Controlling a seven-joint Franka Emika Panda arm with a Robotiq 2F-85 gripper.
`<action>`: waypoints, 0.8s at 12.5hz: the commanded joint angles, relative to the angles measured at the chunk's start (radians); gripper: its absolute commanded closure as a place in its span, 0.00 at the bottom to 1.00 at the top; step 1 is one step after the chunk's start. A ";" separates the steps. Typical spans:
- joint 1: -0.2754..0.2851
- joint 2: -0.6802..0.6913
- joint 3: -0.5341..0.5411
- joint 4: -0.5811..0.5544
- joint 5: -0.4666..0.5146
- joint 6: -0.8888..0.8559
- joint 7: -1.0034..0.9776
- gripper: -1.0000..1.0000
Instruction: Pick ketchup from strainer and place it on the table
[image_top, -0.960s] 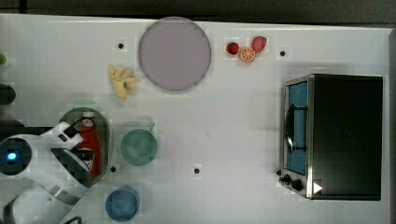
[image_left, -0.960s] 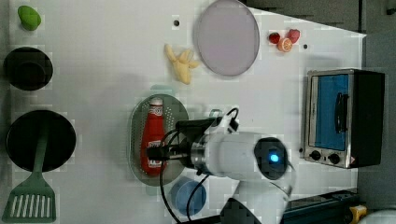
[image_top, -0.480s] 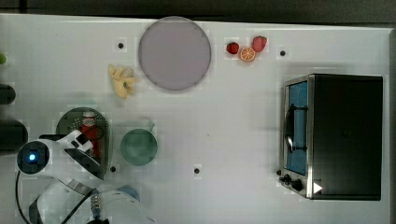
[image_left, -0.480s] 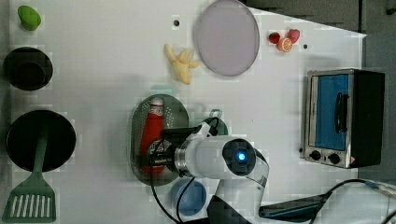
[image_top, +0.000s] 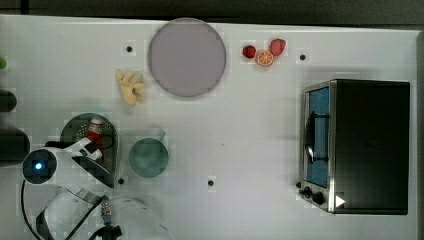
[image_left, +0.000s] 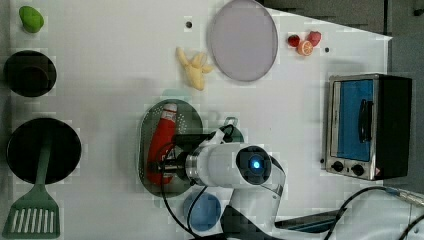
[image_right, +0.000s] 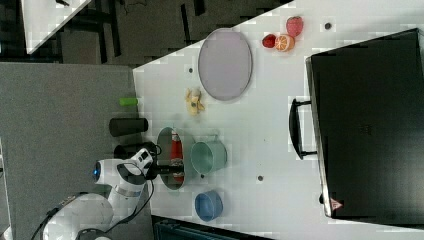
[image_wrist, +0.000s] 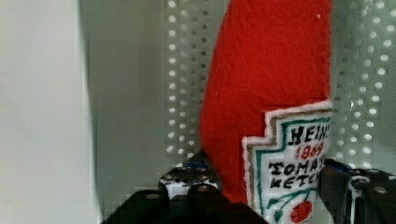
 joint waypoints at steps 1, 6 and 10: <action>-0.012 -0.068 0.038 0.023 0.000 -0.033 0.046 0.41; -0.101 -0.252 0.174 0.090 0.255 -0.205 0.046 0.41; -0.147 -0.322 0.176 0.241 0.366 -0.364 0.021 0.41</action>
